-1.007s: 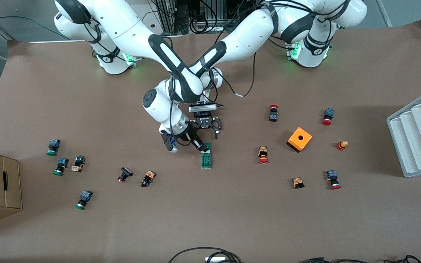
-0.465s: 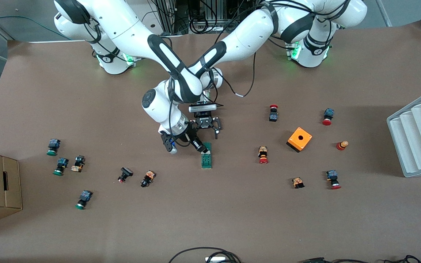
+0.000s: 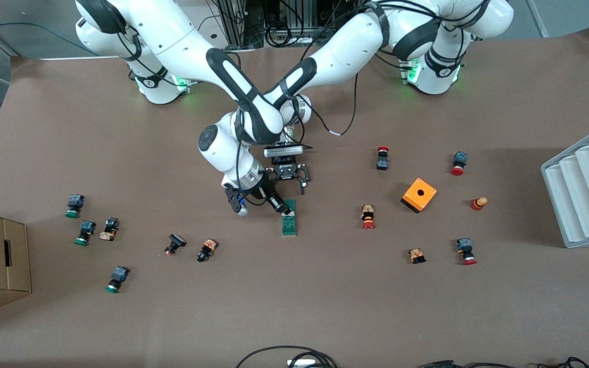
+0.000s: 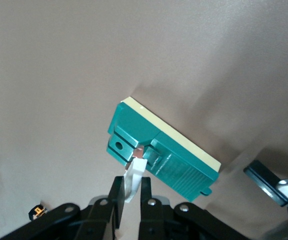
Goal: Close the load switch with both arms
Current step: 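Swing the white handle upright with the right gripper, then push the white handle down toward the contacts with the right gripper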
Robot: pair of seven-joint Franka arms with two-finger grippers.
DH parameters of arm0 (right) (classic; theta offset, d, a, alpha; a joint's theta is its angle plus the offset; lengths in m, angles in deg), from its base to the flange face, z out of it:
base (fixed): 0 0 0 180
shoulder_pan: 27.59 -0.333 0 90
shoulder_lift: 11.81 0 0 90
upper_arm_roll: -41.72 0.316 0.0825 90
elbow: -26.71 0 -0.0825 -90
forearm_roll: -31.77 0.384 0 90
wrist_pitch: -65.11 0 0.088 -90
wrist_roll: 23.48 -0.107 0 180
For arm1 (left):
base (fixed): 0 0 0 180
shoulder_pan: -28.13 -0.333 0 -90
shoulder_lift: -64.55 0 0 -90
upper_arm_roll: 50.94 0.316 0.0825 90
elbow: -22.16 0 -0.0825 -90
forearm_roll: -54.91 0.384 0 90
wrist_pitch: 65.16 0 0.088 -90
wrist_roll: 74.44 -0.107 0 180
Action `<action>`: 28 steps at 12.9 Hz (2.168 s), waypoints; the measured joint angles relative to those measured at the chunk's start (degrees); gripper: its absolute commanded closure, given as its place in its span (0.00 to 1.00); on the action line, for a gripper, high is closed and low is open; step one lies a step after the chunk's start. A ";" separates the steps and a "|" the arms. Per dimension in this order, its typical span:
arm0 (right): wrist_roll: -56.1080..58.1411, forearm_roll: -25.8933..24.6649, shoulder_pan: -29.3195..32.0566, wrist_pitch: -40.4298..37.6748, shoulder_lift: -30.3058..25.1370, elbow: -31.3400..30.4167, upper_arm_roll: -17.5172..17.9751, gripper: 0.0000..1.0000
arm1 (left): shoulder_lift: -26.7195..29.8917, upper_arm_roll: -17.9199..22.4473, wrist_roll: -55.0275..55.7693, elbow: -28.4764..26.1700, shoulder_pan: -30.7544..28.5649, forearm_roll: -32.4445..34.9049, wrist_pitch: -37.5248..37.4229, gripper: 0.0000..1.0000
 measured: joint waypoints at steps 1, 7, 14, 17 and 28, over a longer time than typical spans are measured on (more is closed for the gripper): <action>-0.02 0.00 0.12 -0.10 0.00 0.12 0.00 0.82 | 0.00 0.00 0.00 0.00 0.00 0.00 0.00 0.00; -0.12 0.00 0.29 -0.29 0.01 0.39 0.00 0.83 | 0.00 0.00 0.00 0.00 0.00 0.00 0.00 0.00; -0.12 0.00 0.86 -0.37 0.02 1.26 -0.02 0.83 | 0.00 0.00 0.00 0.00 0.00 0.01 0.00 0.00; -0.11 0.00 0.91 -0.37 0.04 1.59 -0.08 0.84 | 0.00 0.00 0.00 0.00 0.00 0.01 0.00 0.00; -0.05 0.00 0.94 -0.37 0.14 1.68 -0.12 0.88 | 0.00 0.00 0.00 0.00 0.00 0.01 -0.01 0.00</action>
